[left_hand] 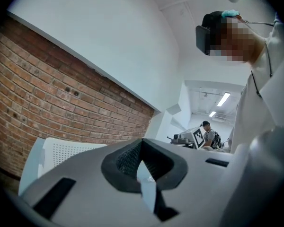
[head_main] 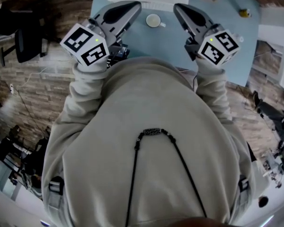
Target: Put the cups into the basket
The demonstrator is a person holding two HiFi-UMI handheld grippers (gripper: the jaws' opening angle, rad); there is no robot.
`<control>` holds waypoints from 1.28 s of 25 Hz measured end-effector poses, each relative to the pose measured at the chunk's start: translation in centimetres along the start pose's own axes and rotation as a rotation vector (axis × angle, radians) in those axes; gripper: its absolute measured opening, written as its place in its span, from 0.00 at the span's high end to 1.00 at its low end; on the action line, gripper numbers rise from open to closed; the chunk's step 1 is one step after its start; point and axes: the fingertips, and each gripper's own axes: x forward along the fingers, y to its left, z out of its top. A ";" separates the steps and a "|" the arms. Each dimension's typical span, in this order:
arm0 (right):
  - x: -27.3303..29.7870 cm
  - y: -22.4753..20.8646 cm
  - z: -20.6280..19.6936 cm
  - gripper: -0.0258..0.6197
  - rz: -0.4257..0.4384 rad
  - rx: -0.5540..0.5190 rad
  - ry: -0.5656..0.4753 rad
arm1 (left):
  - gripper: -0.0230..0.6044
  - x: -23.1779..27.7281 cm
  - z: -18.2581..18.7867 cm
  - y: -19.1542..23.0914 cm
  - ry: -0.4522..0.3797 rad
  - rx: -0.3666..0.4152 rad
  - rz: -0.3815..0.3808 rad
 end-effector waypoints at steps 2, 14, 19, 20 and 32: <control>-0.2 -0.4 -0.9 0.94 0.003 0.033 -0.001 | 0.97 0.0 -0.5 0.1 0.027 0.001 0.018; 0.6 -1.3 -2.7 0.94 -0.003 0.053 0.014 | 0.97 0.6 -0.9 1.3 0.077 0.008 0.042; 2.4 0.4 -2.8 0.94 -0.026 0.033 0.021 | 0.97 -0.9 -0.5 2.6 0.074 0.012 0.007; 2.3 0.4 -2.7 0.94 -0.041 0.028 0.019 | 0.97 -0.8 -0.4 2.7 0.073 0.012 -0.005; 2.7 0.3 -2.4 0.94 -0.164 -0.026 0.087 | 0.97 -0.9 0.6 4.3 0.058 -0.006 -0.111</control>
